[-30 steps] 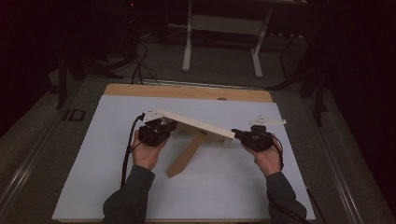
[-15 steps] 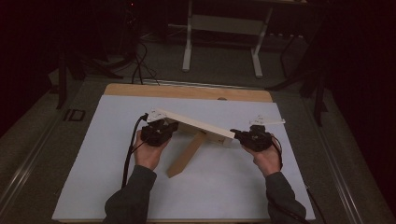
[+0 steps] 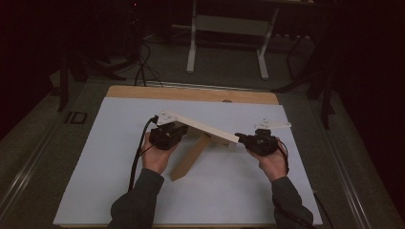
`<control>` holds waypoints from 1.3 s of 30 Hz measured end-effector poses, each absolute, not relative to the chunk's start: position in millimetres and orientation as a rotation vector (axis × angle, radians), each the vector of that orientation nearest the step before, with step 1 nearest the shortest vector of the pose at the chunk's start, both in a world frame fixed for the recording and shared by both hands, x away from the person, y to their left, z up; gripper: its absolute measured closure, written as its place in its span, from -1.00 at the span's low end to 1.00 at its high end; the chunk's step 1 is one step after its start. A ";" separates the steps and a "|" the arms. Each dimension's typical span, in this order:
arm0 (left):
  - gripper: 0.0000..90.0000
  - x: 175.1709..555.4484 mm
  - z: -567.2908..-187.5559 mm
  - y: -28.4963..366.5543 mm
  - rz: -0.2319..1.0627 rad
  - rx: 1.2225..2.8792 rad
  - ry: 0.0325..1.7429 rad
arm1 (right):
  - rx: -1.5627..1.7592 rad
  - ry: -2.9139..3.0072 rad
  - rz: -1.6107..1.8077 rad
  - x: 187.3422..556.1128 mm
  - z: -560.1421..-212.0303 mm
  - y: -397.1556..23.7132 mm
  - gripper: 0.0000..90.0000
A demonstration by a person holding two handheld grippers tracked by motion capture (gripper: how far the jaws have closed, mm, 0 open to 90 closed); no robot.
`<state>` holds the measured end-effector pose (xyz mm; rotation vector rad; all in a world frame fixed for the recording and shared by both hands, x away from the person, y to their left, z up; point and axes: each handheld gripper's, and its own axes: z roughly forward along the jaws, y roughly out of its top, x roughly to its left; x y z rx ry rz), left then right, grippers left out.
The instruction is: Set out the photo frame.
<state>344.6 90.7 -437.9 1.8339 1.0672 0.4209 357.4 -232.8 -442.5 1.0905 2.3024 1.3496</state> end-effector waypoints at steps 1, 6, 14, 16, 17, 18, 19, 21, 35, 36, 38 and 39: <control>1.00 344.7 -437.3 89.9 0.421 1.837 1.065 | 1.090 2.304 1.346 357.3 -442.1 -232.6 0.97; 1.00 344.5 -435.8 83.3 0.415 1.851 1.046 | 1.087 2.309 1.339 356.9 -441.5 -231.9 0.97; 1.00 342.7 -434.7 73.1 0.405 1.875 1.016 | 1.081 2.312 1.344 355.1 -441.9 -231.2 0.98; 1.00 342.2 -434.5 71.3 0.401 1.876 1.012 | 1.079 2.311 1.342 354.6 -441.9 -230.8 0.98; 1.00 342.1 -434.5 70.5 0.399 1.877 1.008 | 1.078 2.311 1.342 354.3 -441.9 -230.7 0.98; 1.00 342.0 -434.5 69.7 0.401 1.880 1.004 | 1.077 2.312 1.341 354.0 -442.0 -230.6 0.98; 1.00 341.9 -434.5 69.2 0.401 1.884 1.000 | 1.076 2.313 1.342 353.8 -442.0 -230.4 0.98; 1.00 342.0 -434.5 68.9 0.398 1.886 0.997 | 1.072 2.315 1.340 353.3 -441.9 -230.0 0.99; 1.00 340.6 -434.4 60.4 0.387 1.901 0.975 | 1.048 2.330 1.339 349.1 -441.9 -227.2 0.99; 1.00 340.5 -434.3 59.9 0.387 1.903 0.974 | 1.048 2.330 1.338 349.0 -442.0 -227.0 0.99; 1.00 340.3 -434.5 58.8 0.385 1.906 0.971 | 1.044 2.329 1.336 348.7 -442.0 -226.8 0.99; 1.00 340.3 -434.5 58.8 0.385 1.906 0.971 | 1.042 2.330 1.335 348.4 -441.9 -226.6 0.99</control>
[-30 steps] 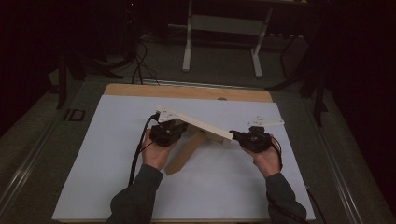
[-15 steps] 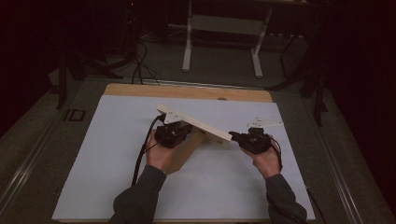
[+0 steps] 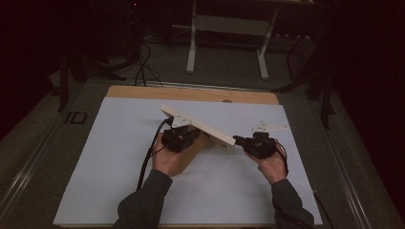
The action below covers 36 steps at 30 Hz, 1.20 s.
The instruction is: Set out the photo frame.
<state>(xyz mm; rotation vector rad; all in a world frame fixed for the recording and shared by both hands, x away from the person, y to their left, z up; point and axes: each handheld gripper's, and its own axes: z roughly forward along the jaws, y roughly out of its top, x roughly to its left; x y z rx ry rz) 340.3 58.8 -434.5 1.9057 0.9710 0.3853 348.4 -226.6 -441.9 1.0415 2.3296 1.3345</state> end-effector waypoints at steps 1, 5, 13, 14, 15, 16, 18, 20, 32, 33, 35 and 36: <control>1.00 339.9 -434.5 58.0 0.394 1.907 0.972 | 1.039 2.332 1.332 348.0 -441.8 -226.4 0.99; 1.00 339.6 -434.4 57.7 0.398 1.907 0.972 | 1.032 2.335 1.326 346.9 -441.6 -225.7 0.99; 1.00 338.1 -433.5 56.0 0.398 1.907 0.964 | 1.025 2.343 1.325 345.5 -441.3 -224.8 1.00; 1.00 338.1 -433.4 55.7 0.400 1.906 0.965 | 1.021 2.345 1.323 345.2 -441.2 -224.6 1.00; 1.00 338.2 -433.4 55.8 0.400 1.907 0.965 | 1.019 2.347 1.323 345.0 -441.2 -224.4 1.00; 1.00 338.4 -433.3 55.9 0.399 1.908 0.965 | 1.016 2.347 1.321 344.6 -441.1 -224.1 1.00; 1.00 338.2 -433.2 55.8 0.403 1.911 0.965 | 1.011 2.348 1.322 344.3 -441.0 -223.8 1.00; 1.00 337.9 -433.2 55.3 0.405 1.909 0.967 | 1.010 2.350 1.320 343.9 -440.9 -223.6 1.00; 1.00 337.2 -432.4 52.5 0.393 1.913 0.958 | 0.994 2.359 1.318 341.7 -440.1 -222.8 1.00; 1.00 337.1 -432.4 52.5 0.394 1.914 0.958 | 0.992 2.360 1.317 341.3 -439.9 -222.6 1.00; 1.00 336.9 -432.4 52.3 0.398 1.915 0.958 | 0.988 2.362 1.314 340.8 -439.8 -222.5 1.00; 1.00 336.7 -432.4 52.1 0.401 1.916 0.957 | 0.986 2.362 1.314 340.7 -439.8 -222.5 1.00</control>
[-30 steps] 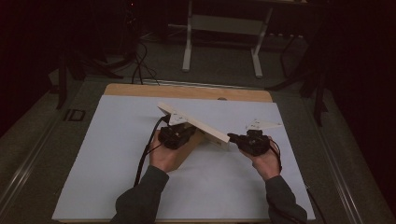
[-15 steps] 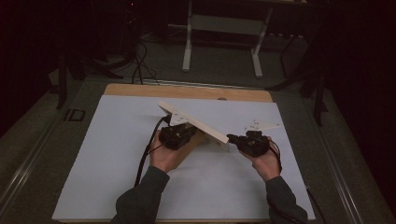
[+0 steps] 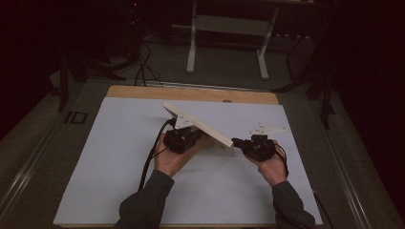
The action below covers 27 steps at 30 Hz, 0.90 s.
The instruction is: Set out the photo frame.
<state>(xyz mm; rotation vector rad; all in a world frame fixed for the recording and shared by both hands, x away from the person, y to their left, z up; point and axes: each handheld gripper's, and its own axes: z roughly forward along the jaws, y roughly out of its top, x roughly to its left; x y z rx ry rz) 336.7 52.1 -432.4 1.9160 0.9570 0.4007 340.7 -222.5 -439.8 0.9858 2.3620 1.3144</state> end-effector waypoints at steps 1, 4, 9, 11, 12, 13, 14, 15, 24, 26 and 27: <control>1.00 336.6 -432.4 52.1 0.402 1.918 0.955 | 0.985 2.362 1.315 340.6 -439.8 -222.5 1.00; 1.00 335.4 -432.1 50.4 0.394 1.918 0.943 | 0.986 2.363 1.316 340.2 -439.8 -222.7 1.00; 1.00 335.3 -433.2 46.6 0.384 1.929 0.933 | 0.982 2.362 1.316 338.9 -439.3 -223.0 1.00; 1.00 335.5 -433.6 45.5 0.383 1.931 0.933 | 0.980 2.363 1.317 338.0 -439.0 -223.3 1.00; 1.00 335.6 -433.7 45.2 0.380 1.934 0.930 | 0.979 2.366 1.318 337.6 -438.8 -223.5 1.00; 1.00 335.5 -433.9 44.5 0.381 1.935 0.929 | 0.978 2.368 1.319 337.2 -438.8 -223.6 1.00; 1.00 335.6 -434.1 43.9 0.380 1.936 0.928 | 0.974 2.368 1.318 336.9 -438.8 -223.8 1.00; 1.00 335.7 -434.3 43.2 0.378 1.938 0.925 | 0.972 2.368 1.317 336.7 -438.8 -223.8 1.00; 1.00 336.1 -435.6 41.8 0.376 1.938 0.922 | 0.964 2.376 1.327 338.2 -438.6 -223.4 1.00; 1.00 336.3 -435.6 42.0 0.375 1.938 0.921 | 0.971 2.376 1.331 340.0 -438.8 -222.3 1.00; 1.00 336.5 -435.7 42.0 0.374 1.938 0.925 | 0.970 2.375 1.335 341.2 -439.1 -221.5 1.00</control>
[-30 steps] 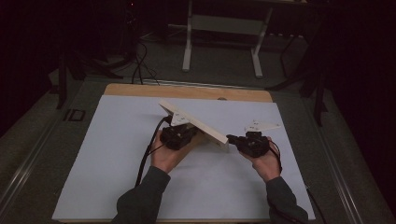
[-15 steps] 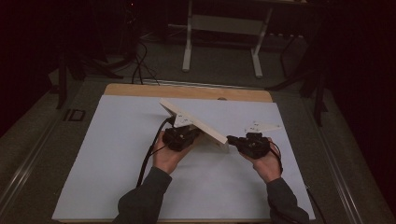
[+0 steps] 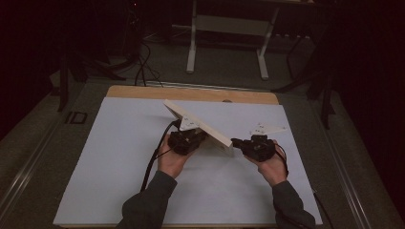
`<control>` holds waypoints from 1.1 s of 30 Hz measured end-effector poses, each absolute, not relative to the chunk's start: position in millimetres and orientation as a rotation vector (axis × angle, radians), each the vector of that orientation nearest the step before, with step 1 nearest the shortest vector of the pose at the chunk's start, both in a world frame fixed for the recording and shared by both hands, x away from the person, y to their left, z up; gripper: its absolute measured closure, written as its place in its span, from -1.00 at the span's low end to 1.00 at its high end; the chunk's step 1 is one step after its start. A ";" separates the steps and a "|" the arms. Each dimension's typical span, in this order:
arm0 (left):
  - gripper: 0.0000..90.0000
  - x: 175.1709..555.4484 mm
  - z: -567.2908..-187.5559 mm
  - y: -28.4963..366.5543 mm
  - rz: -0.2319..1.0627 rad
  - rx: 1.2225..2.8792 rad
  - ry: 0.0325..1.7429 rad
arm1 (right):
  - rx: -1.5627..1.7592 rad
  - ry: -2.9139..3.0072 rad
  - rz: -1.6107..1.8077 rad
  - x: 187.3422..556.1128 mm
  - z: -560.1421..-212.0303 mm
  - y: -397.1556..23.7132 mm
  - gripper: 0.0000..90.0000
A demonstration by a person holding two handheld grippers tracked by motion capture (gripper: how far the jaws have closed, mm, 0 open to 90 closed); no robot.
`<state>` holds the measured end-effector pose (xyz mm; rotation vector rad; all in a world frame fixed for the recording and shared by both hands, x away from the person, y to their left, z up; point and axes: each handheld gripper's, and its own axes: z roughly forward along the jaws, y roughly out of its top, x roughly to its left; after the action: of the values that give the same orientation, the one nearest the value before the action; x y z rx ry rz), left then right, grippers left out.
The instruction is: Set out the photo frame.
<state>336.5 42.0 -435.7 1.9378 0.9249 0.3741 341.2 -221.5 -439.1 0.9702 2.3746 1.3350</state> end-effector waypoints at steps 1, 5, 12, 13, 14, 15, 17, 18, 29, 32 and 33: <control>1.00 336.9 -436.0 42.3 0.375 1.943 0.928 | 0.971 2.377 1.336 341.8 -439.0 -220.6 1.00; 1.00 337.9 -437.0 43.3 0.375 1.951 0.936 | 0.952 2.396 1.340 341.4 -438.8 -217.1 1.00; 1.00 338.3 -437.4 44.8 0.372 1.948 0.939 | 0.925 2.419 1.347 339.8 -438.8 -213.5 1.00; 1.00 338.1 -437.9 43.9 0.367 1.951 0.930 | 0.913 2.425 1.346 338.7 -438.7 -212.0 1.00; 1.00 338.1 -437.9 43.9 0.367 1.951 0.930 | 0.913 2.425 1.346 338.7 -438.7 -212.0 1.00; 1.00 338.0 -438.1 43.4 0.364 1.953 0.927 | 0.911 2.427 1.345 338.3 -438.6 -211.5 1.00; 1.00 337.9 -438.7 42.5 0.360 1.955 0.926 | 0.904 2.428 1.349 337.9 -438.9 -210.9 1.00; 1.00 338.0 -438.8 42.4 0.360 1.953 0.927 | 0.902 2.428 1.350 337.7 -438.9 -210.8 1.00; 1.00 339.1 -440.7 44.2 0.353 1.953 0.932 | 0.854 2.460 1.353 332.6 -438.7 -203.1 1.00; 1.00 339.6 -441.1 44.6 0.345 1.951 0.931 | 0.841 2.465 1.351 331.0 -438.6 -201.0 1.00; 1.00 339.9 -441.2 44.8 0.341 1.949 0.930 | 0.836 2.468 1.350 330.5 -438.4 -200.4 1.00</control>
<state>339.9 44.8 -441.2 1.9486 0.9304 0.3408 330.5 -200.4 -438.4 0.8358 2.4676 1.3495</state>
